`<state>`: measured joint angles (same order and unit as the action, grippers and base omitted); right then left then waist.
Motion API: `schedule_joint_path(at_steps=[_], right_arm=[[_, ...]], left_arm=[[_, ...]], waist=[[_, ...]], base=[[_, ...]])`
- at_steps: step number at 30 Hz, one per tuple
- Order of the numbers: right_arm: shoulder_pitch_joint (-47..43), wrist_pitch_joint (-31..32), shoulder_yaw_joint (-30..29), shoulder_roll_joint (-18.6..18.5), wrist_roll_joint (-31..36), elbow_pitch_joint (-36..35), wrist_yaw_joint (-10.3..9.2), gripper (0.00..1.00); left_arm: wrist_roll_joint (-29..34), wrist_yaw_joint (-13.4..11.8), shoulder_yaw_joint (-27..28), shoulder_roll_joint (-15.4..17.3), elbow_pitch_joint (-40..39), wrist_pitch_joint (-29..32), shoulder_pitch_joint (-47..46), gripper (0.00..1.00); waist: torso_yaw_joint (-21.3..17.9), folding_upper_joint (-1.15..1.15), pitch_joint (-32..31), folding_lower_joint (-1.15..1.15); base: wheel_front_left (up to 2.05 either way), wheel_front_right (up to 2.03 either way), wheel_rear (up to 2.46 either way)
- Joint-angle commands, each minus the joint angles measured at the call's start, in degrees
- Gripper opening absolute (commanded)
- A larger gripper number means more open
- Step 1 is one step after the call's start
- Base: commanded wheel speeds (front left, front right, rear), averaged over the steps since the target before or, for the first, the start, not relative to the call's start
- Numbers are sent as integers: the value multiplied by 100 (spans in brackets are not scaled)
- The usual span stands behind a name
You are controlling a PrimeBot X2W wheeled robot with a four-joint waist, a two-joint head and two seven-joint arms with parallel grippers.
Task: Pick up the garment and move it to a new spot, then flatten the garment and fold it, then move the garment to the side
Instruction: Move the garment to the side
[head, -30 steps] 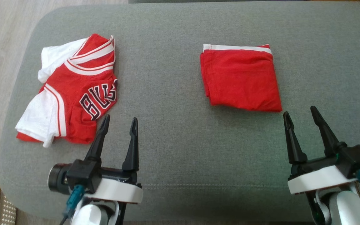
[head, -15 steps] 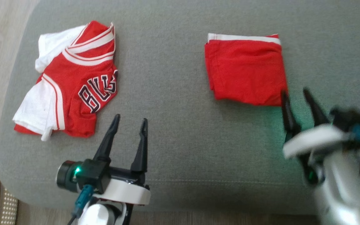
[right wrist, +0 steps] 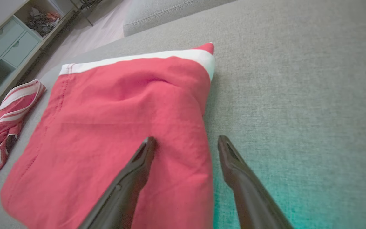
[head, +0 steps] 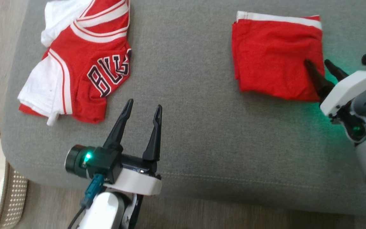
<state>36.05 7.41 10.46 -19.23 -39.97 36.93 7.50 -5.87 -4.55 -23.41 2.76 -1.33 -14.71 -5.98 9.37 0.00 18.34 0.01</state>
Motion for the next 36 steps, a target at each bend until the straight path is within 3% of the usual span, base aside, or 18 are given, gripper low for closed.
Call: schedule_joint_path(at_steps=[1, 2, 3, 4, 5, 6, 7, 14, 25, 36], right_arm=[[200, 64, 201, -179, -244, -160, -1, 100], [227, 77, 268, -227, -314, -153, -1, 100], [251, 100, 348, -263, -386, -156, -1, 81], [276, 134, 424, -294, -477, -163, -1, 45], [276, 134, 424, -294, -477, -163, -1, 45], [297, 145, 495, -333, -557, -179, -1, 8], [315, 145, 556, -374, -634, -204, -1, 0], [482, -23, 858, -1038, -855, -435, -1, 0], [893, -51, 789, -2161, -410, -870, -1, 0], [1149, -152, 302, -2426, 540, -1412, -1, 0]], left_arm=[[-27, -31, 158, 11, -145, -29, -227, 100], [-24, -29, 153, 11, -133, -29, -244, 100], [-21, -29, 149, 11, -126, -29, -258, 100], [-17, -30, 144, 11, -124, -29, -276, 100], [-17, -30, 144, 11, -124, -29, -276, 100], [-15, -34, 139, 11, -121, -29, -296, 100], [-12, -43, 137, 11, -122, -29, -315, 100], [4, -22, 175, 11, -167, -29, -420, 100], [305, 270, 251, 24, -301, -29, -765, 100], [514, 473, 273, 139, -424, -29, -1101, 100]], waist=[[44, 0, 124, -1], [44, 0, 142, -1], [41, 0, 162, -1], [35, 0, 186, -1], [35, 0, 186, -1], [28, 0, 204, -1], [14, 0, 224, -1], [-313, 0, 489, -1], [-1147, 0, 1178, -1], [-1850, 0, 1714, -1]], base=[[0, 0, 0], [0, 0, 0], [0, 0, 0], [0, 0, 0], [0, 0, 0], [0, 0, 0], [0, 0, 0], [0, 0, 0], [0, 0, 0], [0, 0, 0]])
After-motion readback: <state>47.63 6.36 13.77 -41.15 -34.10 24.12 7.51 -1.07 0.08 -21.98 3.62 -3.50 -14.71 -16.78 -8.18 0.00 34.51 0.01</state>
